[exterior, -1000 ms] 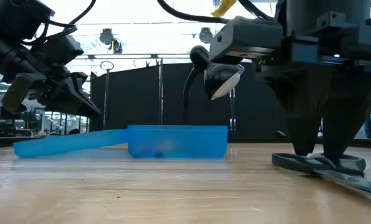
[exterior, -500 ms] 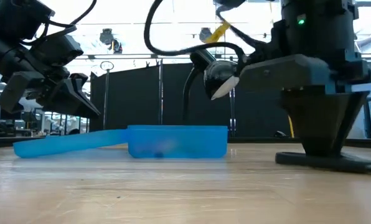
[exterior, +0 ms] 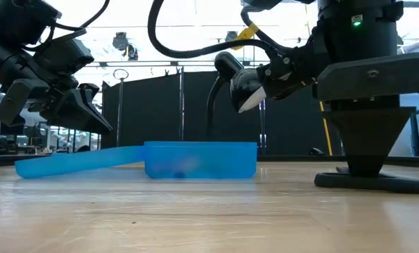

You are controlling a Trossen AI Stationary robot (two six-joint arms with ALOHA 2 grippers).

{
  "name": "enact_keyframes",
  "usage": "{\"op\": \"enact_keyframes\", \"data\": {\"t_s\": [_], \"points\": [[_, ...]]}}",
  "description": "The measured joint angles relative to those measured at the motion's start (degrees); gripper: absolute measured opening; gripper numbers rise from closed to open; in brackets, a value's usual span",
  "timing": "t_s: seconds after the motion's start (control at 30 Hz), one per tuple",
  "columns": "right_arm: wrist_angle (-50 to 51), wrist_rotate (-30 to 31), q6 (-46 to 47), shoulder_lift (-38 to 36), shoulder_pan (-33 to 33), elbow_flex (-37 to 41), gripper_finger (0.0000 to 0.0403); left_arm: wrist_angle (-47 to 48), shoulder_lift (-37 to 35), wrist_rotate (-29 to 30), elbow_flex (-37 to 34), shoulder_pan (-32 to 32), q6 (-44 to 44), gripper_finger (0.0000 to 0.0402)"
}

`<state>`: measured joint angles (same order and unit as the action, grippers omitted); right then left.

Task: Pick & place school supplies into a supply box
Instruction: Put the black scissors into the blue supply box

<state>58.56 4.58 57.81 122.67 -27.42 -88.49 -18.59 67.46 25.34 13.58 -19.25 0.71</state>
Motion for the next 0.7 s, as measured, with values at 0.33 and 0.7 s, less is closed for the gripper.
{"op": "enact_keyframes", "data": {"t_s": [0.33,0.7], "points": [[-8.1,-7.2,1.1,-0.2,0.6,7.0,0.0079,0.1,0.0,0.0,0.0,0.0,0.8,0.0026],[-11.3,-4.6,6.2,-5.2,0.3,7.6,0.0071,0.9,0.0,-1.5,0.0,0.0,1.4,0.0026]]}}
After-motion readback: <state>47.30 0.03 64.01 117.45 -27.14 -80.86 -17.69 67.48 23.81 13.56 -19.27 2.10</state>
